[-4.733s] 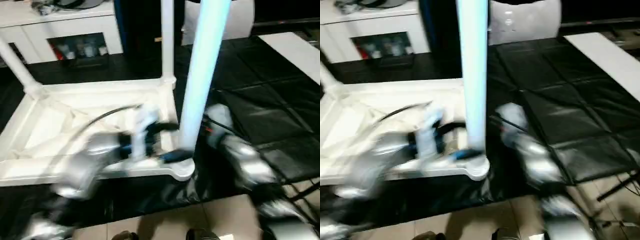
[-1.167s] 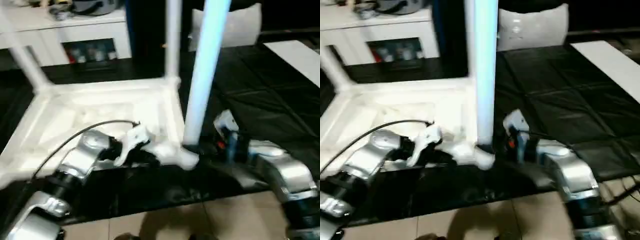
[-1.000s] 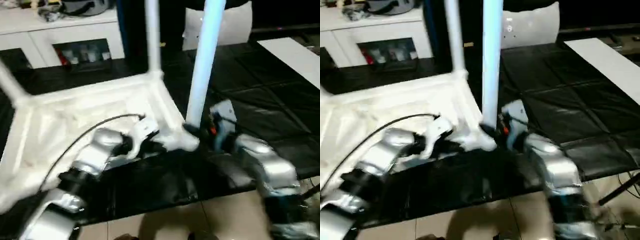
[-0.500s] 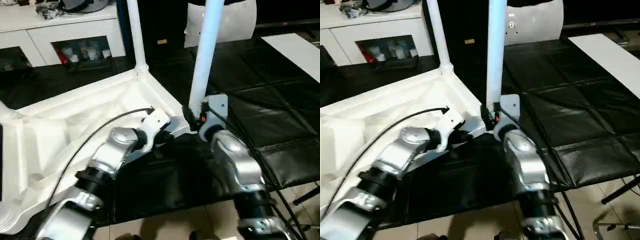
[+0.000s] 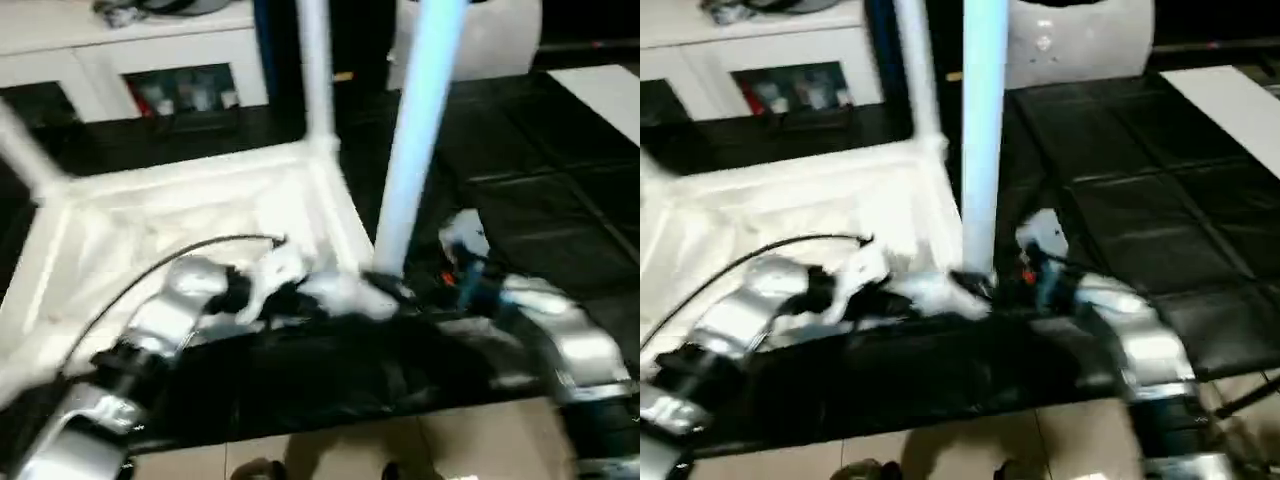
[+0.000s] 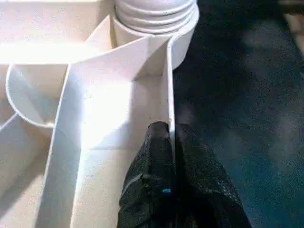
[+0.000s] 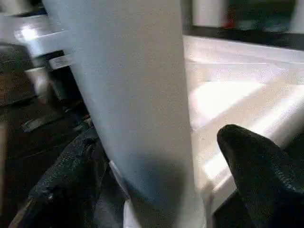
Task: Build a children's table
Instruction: Rotate leg to tighten
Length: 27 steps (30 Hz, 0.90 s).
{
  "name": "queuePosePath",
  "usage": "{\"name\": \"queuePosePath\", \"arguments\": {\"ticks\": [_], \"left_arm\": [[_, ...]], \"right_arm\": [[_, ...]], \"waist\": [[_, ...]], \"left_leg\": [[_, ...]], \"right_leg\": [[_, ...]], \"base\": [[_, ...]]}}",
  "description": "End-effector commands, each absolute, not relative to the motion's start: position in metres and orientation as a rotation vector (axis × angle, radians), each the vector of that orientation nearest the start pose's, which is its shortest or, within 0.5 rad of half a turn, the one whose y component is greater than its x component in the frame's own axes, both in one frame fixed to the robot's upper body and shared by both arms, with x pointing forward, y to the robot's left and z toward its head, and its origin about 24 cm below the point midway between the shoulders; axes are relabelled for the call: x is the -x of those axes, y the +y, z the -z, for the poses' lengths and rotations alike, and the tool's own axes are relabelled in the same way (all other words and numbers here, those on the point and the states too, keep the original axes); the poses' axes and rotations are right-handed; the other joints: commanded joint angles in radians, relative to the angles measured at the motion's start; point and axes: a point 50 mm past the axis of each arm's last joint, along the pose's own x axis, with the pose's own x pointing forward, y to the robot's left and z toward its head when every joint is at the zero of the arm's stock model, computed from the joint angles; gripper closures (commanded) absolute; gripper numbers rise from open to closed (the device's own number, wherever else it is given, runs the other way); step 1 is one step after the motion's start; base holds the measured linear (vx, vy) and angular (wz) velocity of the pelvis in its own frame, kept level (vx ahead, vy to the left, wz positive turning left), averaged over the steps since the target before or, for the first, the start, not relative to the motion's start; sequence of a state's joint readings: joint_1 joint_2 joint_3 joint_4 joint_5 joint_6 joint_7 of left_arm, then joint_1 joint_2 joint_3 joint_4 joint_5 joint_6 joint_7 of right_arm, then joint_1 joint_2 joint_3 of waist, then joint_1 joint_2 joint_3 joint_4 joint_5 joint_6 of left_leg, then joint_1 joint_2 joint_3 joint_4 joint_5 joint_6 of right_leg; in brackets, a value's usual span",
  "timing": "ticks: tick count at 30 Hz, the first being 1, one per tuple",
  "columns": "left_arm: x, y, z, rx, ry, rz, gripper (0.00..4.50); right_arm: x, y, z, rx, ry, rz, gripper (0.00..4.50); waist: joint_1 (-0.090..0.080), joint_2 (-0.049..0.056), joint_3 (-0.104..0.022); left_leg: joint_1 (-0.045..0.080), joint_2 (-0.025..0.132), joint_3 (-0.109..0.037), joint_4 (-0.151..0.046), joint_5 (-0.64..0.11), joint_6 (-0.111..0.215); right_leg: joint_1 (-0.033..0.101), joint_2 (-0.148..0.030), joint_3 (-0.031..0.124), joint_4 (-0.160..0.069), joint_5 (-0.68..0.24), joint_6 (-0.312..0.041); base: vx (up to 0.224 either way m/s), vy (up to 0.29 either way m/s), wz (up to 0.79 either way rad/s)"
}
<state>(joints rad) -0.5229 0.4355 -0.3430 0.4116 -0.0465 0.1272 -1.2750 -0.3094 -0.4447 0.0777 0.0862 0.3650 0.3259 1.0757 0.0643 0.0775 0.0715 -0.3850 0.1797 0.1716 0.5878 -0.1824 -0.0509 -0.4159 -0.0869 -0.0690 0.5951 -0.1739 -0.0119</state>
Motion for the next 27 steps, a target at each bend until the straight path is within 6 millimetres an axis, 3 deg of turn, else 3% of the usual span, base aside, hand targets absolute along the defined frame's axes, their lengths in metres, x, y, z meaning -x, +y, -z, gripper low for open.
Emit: {"name": "queuePosePath", "arguments": {"ticks": [1, 4, 6, 7, 9, 13, 16, 27], "left_arm": [[-0.2924, 0.1215, -0.0673, -0.461, 0.382, 1.613, 4.5], [-0.2892, 0.127, -0.0681, -0.494, 0.421, 1.694, 4.5], [-0.2879, 0.1295, -0.0702, -0.519, 0.433, 1.755, 4.5], [-0.2878, 0.1297, -0.0707, -0.527, 0.435, 1.774, 4.5], [-0.2876, 0.1296, -0.0712, -0.537, 0.438, 1.795, 4.5], [-0.2868, 0.1274, -0.0713, -0.557, 0.438, 1.839, 4.5], [-0.2863, 0.125, -0.0711, -0.564, 0.437, 1.861, 4.5], [-0.2884, 0.1229, -0.0711, -0.575, 0.43, 1.881, 4.5]], "right_arm": [[-0.2728, -0.1564, -0.0911, 0.031, 0.193, -1.299, 0.54], [-0.2697, -0.1606, -0.0913, 0.069, 0.243, -1.409, 0.54], [-0.2692, -0.1629, -0.0908, 0.099, 0.281, -1.495, 0.54], [-0.2689, -0.1632, -0.0907, 0.103, 0.293, -1.521, 0.81], [-0.2688, -0.1628, -0.0905, 0.105, 0.309, -1.553, 0.89], [-0.2709, -0.1598, -0.0905, 0.115, 0.331, -1.607, 1.31], [-0.2722, -0.1578, -0.091, 0.122, 0.342, -1.638, 1.38], [-0.2734, -0.1555, -0.0923, 0.117, 0.385, -1.731, 2.34]], "waist": [[-0.001, -0.012, -0.062], [0.008, -0.015, -0.063], [0.018, -0.023, -0.065], [0.02, -0.022, -0.064], [0.025, -0.023, -0.064], [0.026, -0.032, -0.068], [0.028, -0.032, -0.067], [0.031, -0.036, -0.071]], "left_leg": [[0.019, 0.049, -0.007, -0.066, -0.191, 0.105], [0.017, 0.049, -0.006, -0.065, -0.181, 0.104], [0.017, 0.048, -0.005, -0.063, -0.175, 0.103], [0.016, 0.047, -0.005, -0.063, -0.178, 0.103], [0.021, 0.05, -0.003, -0.062, -0.173, 0.098], [0.016, 0.049, -0.005, -0.063, -0.162, 0.097], [0.016, 0.049, -0.006, -0.062, -0.163, 0.097], [0.016, 0.049, -0.006, -0.059, -0.149, 0.096]], "right_leg": [[0.057, -0.053, 0.043, -0.066, -0.196, -0.242], [0.057, -0.056, 0.044, -0.063, -0.193, -0.245], [0.056, -0.059, 0.044, -0.062, -0.211, -0.245], [0.056, -0.059, 0.044, -0.065, -0.222, -0.243], [0.051, -0.059, 0.046, -0.065, -0.223, -0.244], [0.057, -0.06, 0.044, -0.059, -0.2, -0.25], [0.056, -0.061, 0.044, -0.059, -0.2, -0.251], [0.059, -0.06, 0.043, -0.055, -0.191, -0.255]], "base": [[0.0, 0.0, 0.0], [0.0, 0.0, 0.0], [0.0, 0.0, 0.0], [0.0, 0.0, 0.0], [0.0, 0.0, 0.0], [0.0, 0.0, 0.0], [0.0, 0.0, 0.0], [0.0, 0.0, 0.0]]}}
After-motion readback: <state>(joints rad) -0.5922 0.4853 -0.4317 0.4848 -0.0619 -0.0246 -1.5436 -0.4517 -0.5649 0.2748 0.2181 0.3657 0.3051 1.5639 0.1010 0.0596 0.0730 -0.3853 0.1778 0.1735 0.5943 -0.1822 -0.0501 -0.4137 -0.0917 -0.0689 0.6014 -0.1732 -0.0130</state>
